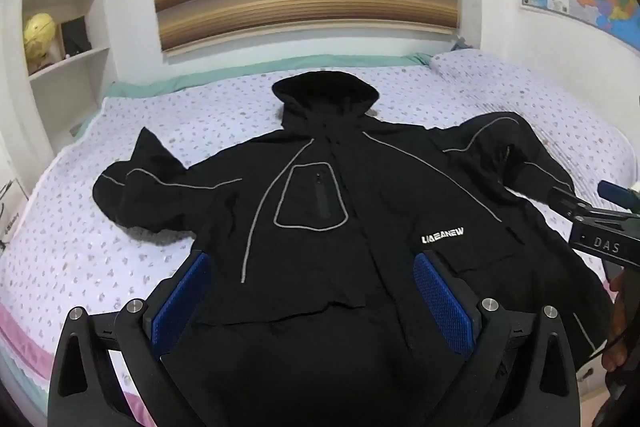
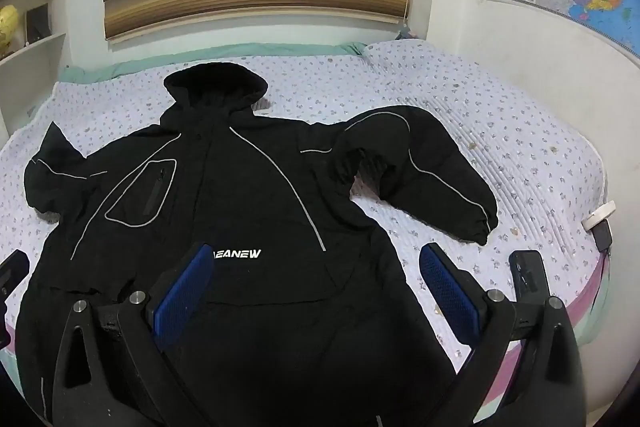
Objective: Fold large clothes
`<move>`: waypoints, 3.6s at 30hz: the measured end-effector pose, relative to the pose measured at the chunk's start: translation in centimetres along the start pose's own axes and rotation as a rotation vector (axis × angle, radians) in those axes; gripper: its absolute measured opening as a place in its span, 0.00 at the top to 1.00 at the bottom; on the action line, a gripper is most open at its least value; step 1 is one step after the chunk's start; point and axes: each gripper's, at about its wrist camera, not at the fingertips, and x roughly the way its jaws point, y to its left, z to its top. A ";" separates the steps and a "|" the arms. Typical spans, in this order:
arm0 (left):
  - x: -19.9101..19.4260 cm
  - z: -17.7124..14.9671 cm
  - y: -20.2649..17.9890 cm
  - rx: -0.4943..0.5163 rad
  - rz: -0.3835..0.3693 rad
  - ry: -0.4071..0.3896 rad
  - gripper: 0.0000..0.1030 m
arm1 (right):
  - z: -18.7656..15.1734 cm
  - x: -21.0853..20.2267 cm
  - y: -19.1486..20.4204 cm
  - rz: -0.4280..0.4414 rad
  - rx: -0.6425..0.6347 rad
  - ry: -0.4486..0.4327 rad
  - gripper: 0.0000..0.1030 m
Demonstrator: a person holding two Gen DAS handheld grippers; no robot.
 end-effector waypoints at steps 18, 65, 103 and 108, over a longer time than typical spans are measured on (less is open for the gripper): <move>0.1 -0.2 -0.6 0.005 -0.013 -0.009 0.02 | -0.2 1.2 -0.3 -0.005 0.018 0.036 0.00; 7.3 9.1 -9.3 0.099 -0.199 0.005 0.02 | 2.9 6.8 -16.7 0.038 0.356 0.142 0.09; 28.4 12.4 -23.0 0.107 -0.479 0.185 0.10 | 4.6 21.5 -32.3 -0.045 0.662 -0.014 0.83; 27.6 14.8 -24.8 0.098 -0.501 0.134 0.10 | 8.0 17.9 -36.9 -0.157 0.592 -0.059 0.83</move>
